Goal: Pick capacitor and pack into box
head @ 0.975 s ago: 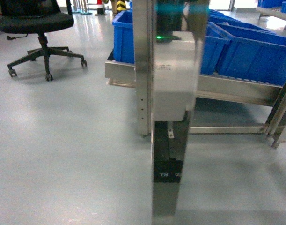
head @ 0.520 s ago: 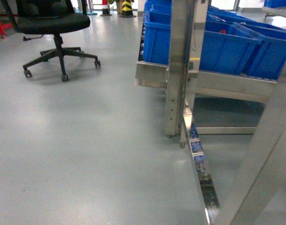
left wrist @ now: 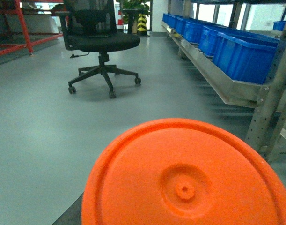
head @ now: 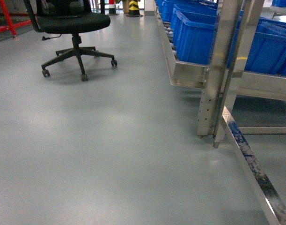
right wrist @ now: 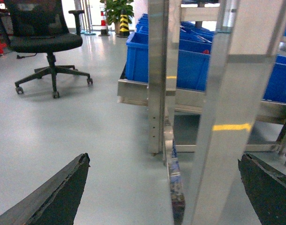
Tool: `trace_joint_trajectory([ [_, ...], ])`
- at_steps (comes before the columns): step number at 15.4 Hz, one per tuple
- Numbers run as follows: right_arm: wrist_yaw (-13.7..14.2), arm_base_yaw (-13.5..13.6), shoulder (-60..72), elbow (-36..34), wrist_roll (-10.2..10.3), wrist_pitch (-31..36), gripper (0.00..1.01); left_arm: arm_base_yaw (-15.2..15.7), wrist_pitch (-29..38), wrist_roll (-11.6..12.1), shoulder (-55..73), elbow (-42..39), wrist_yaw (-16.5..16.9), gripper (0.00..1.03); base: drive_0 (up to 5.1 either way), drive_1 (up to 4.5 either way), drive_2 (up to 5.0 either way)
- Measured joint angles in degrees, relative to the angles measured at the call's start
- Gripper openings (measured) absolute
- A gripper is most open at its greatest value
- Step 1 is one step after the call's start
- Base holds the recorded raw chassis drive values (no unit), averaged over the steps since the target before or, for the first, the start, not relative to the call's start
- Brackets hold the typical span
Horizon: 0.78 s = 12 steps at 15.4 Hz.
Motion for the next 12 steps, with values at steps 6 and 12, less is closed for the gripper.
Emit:
trace_joint_trajectory([
  [6, 0.0, 0.0, 0.0, 0.0, 0.0, 0.2, 0.98, 0.0, 0.0, 0.0, 0.0, 0.0, 0.0, 0.43, -5.0, 2.39, 2.4],
  [12, 0.0, 0.0, 0.0, 0.0, 0.0, 0.1, 0.98, 0.0, 0.0, 0.0, 0.0, 0.0, 0.0, 0.43, -4.9, 2.47, 2.5],
])
